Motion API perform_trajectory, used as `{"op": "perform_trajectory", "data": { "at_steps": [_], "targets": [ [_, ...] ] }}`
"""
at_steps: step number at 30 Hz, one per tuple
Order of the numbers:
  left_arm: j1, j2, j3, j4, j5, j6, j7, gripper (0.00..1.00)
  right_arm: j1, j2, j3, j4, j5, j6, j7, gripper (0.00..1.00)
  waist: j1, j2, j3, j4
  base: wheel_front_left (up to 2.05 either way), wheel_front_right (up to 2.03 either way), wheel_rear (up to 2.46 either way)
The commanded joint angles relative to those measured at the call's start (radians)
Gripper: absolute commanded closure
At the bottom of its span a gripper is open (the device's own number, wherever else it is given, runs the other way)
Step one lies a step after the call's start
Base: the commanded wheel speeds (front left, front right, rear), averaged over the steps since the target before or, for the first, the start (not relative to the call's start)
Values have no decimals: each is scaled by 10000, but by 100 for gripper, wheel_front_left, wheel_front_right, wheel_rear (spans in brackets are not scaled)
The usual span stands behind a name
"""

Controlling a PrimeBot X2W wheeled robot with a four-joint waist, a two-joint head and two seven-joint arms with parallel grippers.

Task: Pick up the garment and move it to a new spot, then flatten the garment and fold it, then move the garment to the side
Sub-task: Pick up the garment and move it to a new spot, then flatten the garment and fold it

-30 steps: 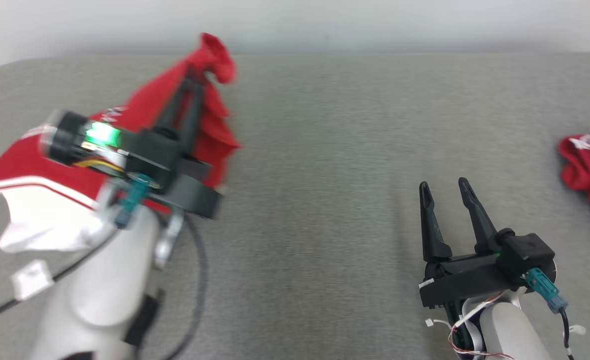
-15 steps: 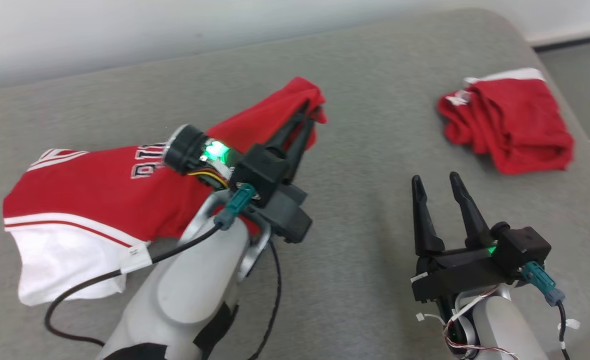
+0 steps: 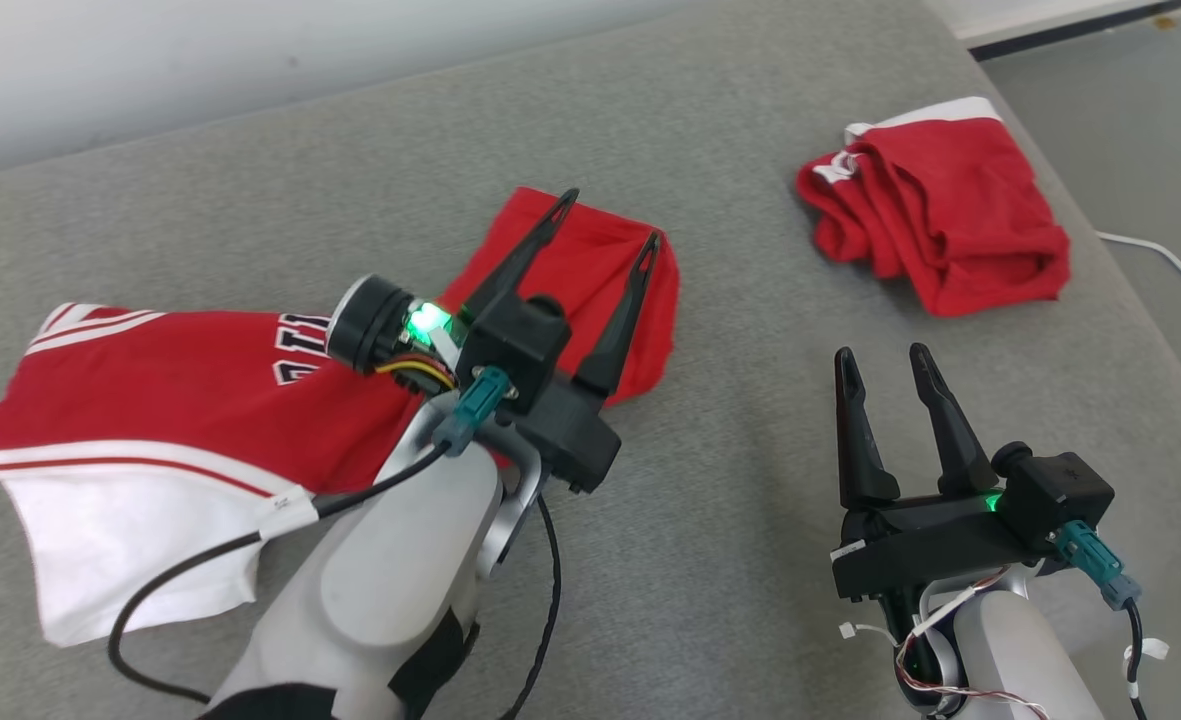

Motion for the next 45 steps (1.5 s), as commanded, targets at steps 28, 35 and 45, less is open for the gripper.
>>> {"op": "perform_trajectory", "data": {
  "at_steps": [28,35,45],
  "targets": [
    [7184,933,5134,-3159,1166,850,-32,0,1492,31,-284,337,-603,-25,-1,0,-1,0,-2364,2242,0,0,0],
    [8493,508,5941,-3749,1448,1031,-32,0,1819,31,-279,547,-739,-25,-1,0,-1,0,-2637,2461,0,0,0],
    [9150,180,6263,-3973,1656,1022,-32,0,1941,31,-263,773,-825,-25,-1,0,-1,0,-2726,2661,0,0,0]
  ]
}}
